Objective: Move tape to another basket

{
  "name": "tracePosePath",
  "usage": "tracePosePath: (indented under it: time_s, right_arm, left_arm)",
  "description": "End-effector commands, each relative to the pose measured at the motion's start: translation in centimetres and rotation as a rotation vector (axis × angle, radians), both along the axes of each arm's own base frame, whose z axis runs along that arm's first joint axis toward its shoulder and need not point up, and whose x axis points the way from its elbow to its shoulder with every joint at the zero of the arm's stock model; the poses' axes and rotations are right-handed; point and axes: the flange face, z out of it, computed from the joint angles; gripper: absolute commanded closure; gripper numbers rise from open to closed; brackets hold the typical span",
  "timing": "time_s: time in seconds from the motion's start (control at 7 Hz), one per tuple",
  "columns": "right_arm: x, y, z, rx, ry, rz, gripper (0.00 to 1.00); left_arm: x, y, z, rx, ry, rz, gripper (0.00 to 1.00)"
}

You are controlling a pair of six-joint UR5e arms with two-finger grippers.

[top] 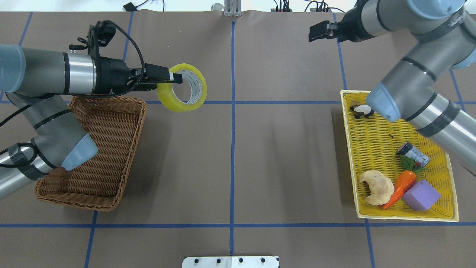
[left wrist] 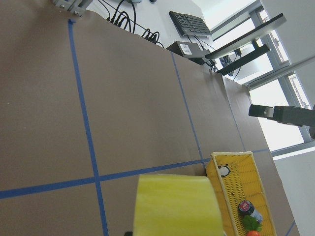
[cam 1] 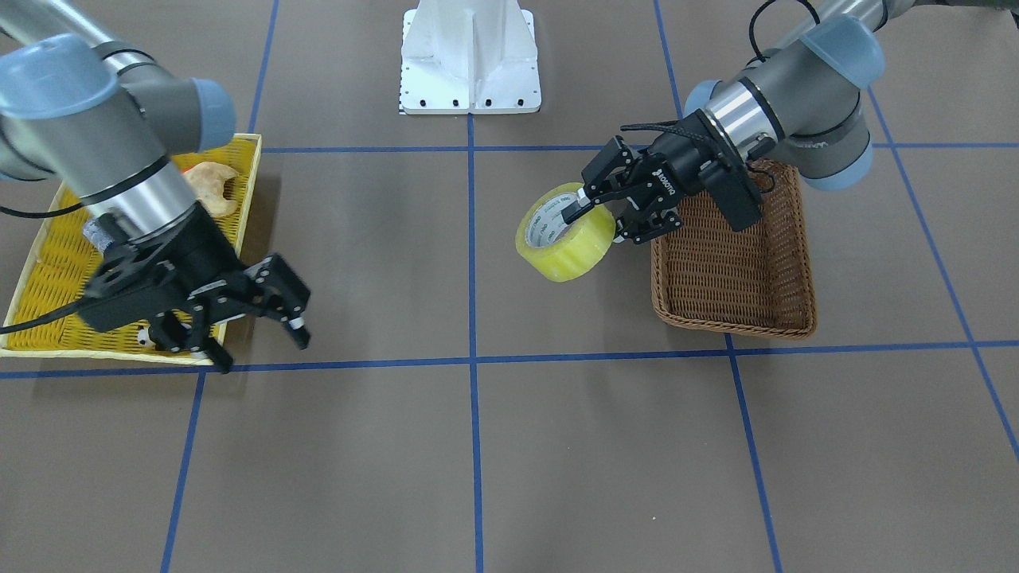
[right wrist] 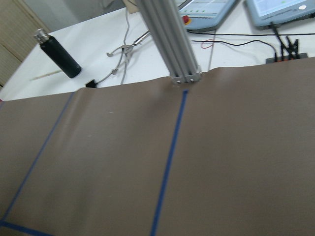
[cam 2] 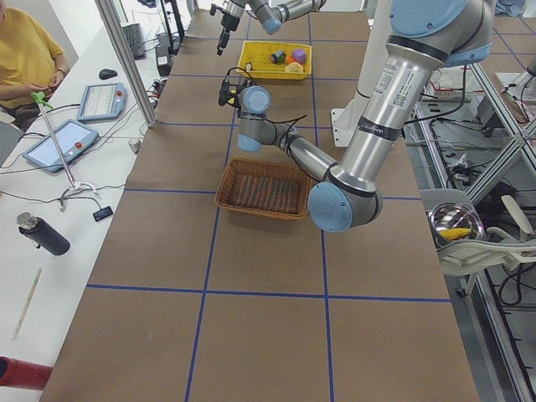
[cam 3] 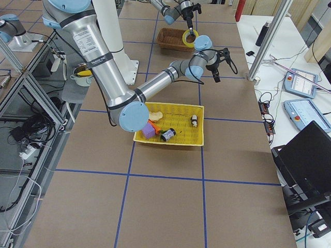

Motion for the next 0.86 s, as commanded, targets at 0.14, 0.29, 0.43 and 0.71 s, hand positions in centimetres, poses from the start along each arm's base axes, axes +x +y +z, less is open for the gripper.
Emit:
tracePosePath:
  time_s: [0.14, 0.29, 0.43, 0.71]
  right_arm:
    - [13.8, -1.4, 11.1, -0.053, 0.162, -0.191, 0.00]
    - [17.6, -0.4, 15.8, -0.010, 0.240, -0.260, 0.00]
    - [21.4, 0.6, 19.2, -0.013, 0.273, -0.294, 0.00]
    - [24.4, 2.0, 22.0, -0.001, 0.281, -0.323, 0.00]
  left_arm:
    - [-5.8, 5.9, 7.4, -0.124, -0.047, 0.008, 1.00]
    - [-7.6, 7.6, 10.7, -0.120, -0.042, 0.005, 1.00]
    - [-9.0, 8.9, 13.6, -0.119, -0.041, 0.003, 1.00]
    - [-8.8, 8.8, 20.9, -0.108, -0.042, 0.003, 1.00]
